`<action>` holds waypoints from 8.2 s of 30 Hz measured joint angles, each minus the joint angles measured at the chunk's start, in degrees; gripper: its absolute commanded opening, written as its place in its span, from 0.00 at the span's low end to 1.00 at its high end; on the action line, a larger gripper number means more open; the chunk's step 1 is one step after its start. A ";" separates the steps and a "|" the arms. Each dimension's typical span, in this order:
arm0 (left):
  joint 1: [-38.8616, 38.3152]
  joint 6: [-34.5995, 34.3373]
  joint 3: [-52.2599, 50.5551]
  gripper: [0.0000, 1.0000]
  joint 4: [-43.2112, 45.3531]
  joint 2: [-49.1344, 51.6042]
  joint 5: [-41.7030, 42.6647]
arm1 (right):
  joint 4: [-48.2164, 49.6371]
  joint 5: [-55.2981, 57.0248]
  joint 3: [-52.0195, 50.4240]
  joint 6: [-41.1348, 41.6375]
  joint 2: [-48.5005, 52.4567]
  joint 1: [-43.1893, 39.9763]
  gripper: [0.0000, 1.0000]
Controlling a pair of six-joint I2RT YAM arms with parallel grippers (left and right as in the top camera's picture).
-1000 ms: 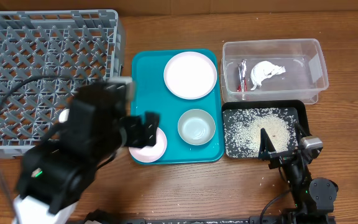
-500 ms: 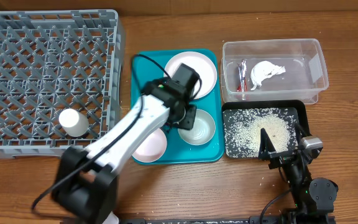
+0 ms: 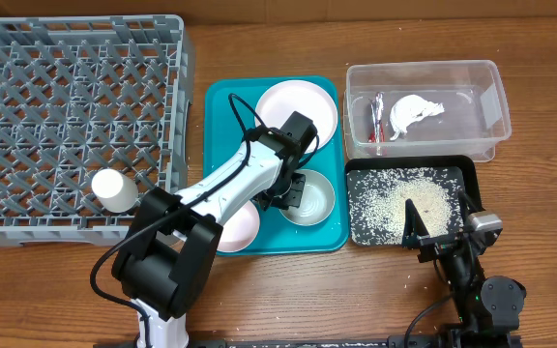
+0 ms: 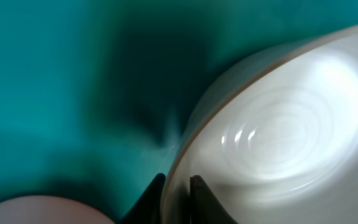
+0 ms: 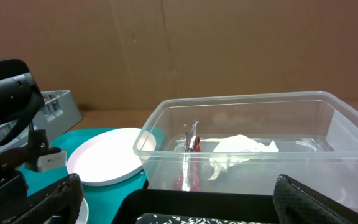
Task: Sort waste into correct bins and load items into the dishwasher
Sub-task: 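Reach the left gripper to the pale green bowl on the teal tray, then grip the green bowl rim with the left gripper and lift it, then set the green bowl upright in the rack's back right corner, then move the left gripper to the pink-rimmed bowl on the tray, then grip the pink bowl rim with the left gripper and lift it, then place the pink bowl on its side in the rack's back left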
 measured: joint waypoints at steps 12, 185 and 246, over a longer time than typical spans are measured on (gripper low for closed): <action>0.76 -0.02 4.39 0.04 -3.17 0.02 -0.59 | 0.02 0.02 0.00 0.02 0.00 0.00 1.00; 13.94 -7.17 22.18 0.04 -33.20 -17.20 -23.85 | -0.02 0.02 0.00 0.02 0.00 0.00 1.00; 30.05 -7.17 29.22 0.24 -20.41 13.35 -69.68 | 0.04 0.02 0.00 0.00 0.00 0.00 1.00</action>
